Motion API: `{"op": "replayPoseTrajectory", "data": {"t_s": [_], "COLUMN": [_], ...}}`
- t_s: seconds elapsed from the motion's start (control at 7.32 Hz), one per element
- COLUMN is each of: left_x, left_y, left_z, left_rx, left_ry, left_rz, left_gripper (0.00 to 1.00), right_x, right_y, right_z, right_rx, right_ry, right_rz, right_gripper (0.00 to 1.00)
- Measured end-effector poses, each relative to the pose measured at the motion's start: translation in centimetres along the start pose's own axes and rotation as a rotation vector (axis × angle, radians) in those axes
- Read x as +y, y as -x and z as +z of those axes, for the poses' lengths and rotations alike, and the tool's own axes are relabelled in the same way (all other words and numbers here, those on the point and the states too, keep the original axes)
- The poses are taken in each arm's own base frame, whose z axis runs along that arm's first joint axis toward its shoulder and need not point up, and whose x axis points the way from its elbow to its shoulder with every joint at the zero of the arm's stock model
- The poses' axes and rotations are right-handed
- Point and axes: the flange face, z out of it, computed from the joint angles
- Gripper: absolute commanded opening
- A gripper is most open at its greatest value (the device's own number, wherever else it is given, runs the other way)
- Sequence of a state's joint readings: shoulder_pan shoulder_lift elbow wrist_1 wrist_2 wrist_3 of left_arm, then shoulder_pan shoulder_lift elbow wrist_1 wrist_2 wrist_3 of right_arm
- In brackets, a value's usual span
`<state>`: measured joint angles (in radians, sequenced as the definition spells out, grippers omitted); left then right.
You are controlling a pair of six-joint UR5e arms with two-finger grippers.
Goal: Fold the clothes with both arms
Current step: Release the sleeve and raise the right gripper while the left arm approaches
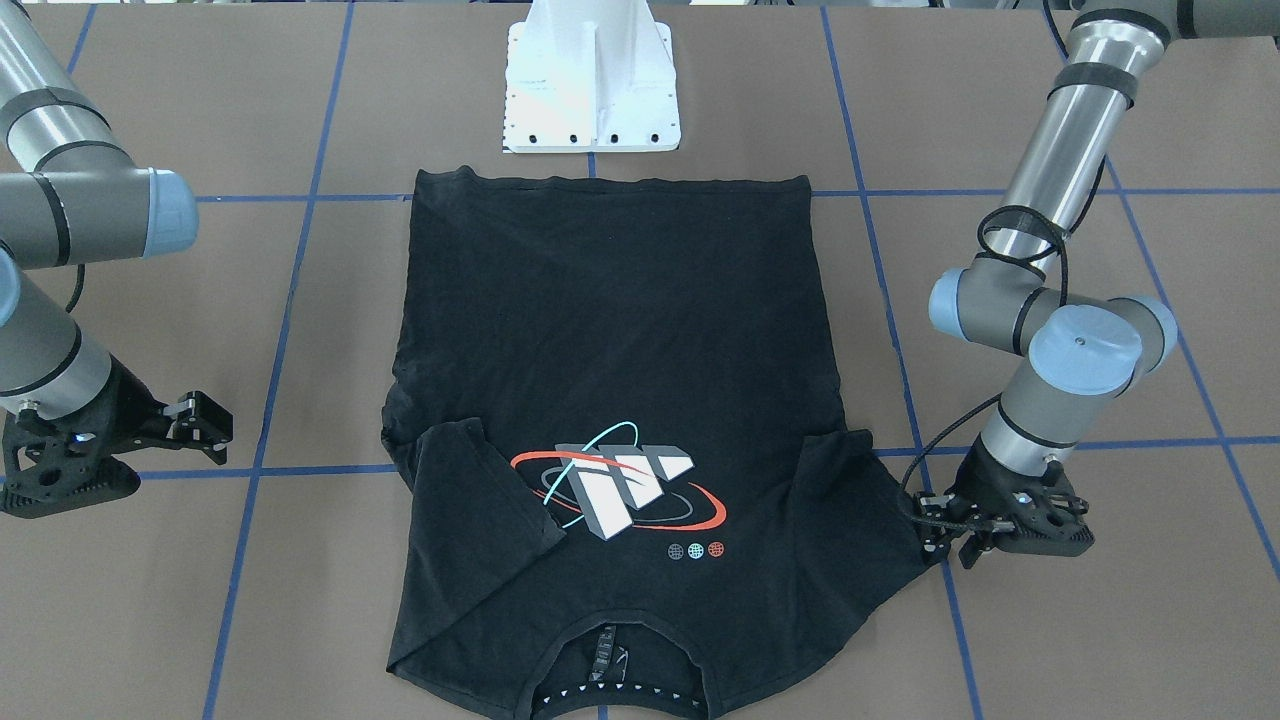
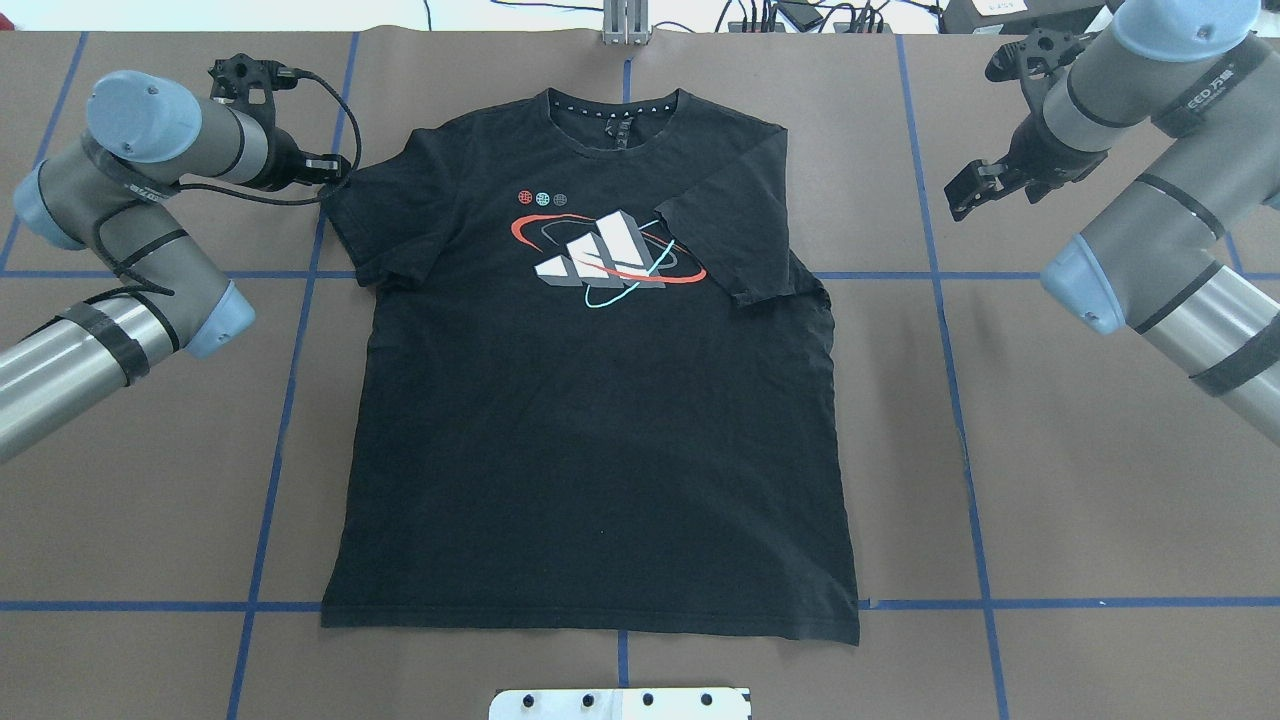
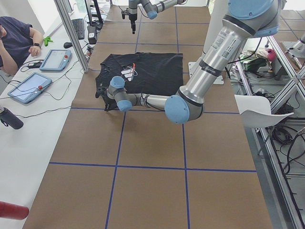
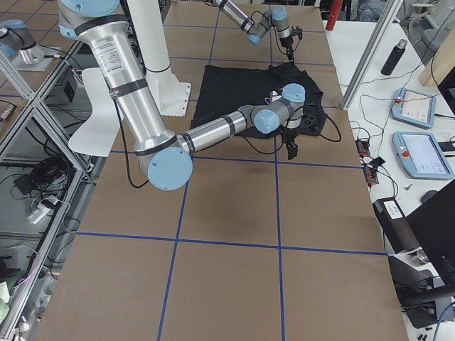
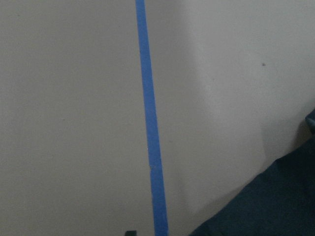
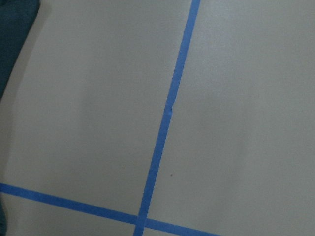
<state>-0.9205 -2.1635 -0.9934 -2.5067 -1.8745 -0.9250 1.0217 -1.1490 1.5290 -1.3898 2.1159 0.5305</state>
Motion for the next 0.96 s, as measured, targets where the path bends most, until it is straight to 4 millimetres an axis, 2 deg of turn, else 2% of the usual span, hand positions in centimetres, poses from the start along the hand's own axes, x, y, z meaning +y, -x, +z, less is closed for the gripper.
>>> {"op": "replayPoseTrajectory", "data": {"t_s": [0.41, 0.68, 0.96], "left_x": [0.38, 0.49, 0.48], "left_y": [0.44, 0.48, 0.37], "left_z": [0.09, 0.06, -0.03], "left_rx": [-0.003, -0.002, 0.001], "left_ry": [0.004, 0.005, 0.004], "left_rz": [-0.002, -0.002, -0.003], "left_gripper": [0.33, 0.25, 0.00], "right_x": [-0.09, -0.16, -0.20], "right_y": [0.05, 0.12, 0.17], "right_z": [0.06, 0.09, 0.08], "right_rx": [0.002, 0.002, 0.001], "right_ry": [0.000, 0.000, 0.000], "right_rz": [0.003, 0.004, 0.005], "right_gripper": [1.00, 1.00, 1.00]}}
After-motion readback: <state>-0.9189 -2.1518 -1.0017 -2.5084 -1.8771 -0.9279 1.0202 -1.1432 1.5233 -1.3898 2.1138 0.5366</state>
